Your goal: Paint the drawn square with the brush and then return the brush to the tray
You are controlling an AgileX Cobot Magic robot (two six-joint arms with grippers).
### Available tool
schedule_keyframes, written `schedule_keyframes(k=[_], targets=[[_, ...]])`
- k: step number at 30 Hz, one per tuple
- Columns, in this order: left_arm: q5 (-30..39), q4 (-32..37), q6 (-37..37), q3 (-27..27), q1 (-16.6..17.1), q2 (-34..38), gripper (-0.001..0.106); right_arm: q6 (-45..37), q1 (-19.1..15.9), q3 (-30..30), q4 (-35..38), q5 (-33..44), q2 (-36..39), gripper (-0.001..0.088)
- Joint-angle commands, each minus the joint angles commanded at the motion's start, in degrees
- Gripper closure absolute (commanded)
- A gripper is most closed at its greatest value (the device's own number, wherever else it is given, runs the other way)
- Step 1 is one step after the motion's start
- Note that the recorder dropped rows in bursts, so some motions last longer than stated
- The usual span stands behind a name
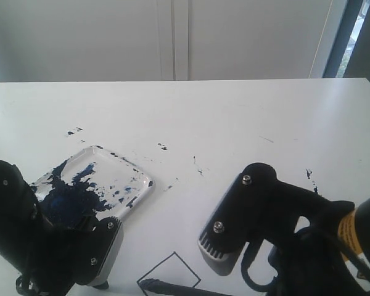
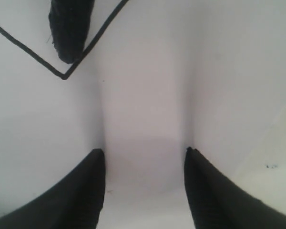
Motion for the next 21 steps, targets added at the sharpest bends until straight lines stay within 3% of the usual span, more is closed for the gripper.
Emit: schedule_keyframes(k=[21], targets=[[0.0,-0.1,0.0,0.0,0.0,0.0,0.049,0.9,0.0,0.1,-1.8,-0.9,0.5,0.0868]])
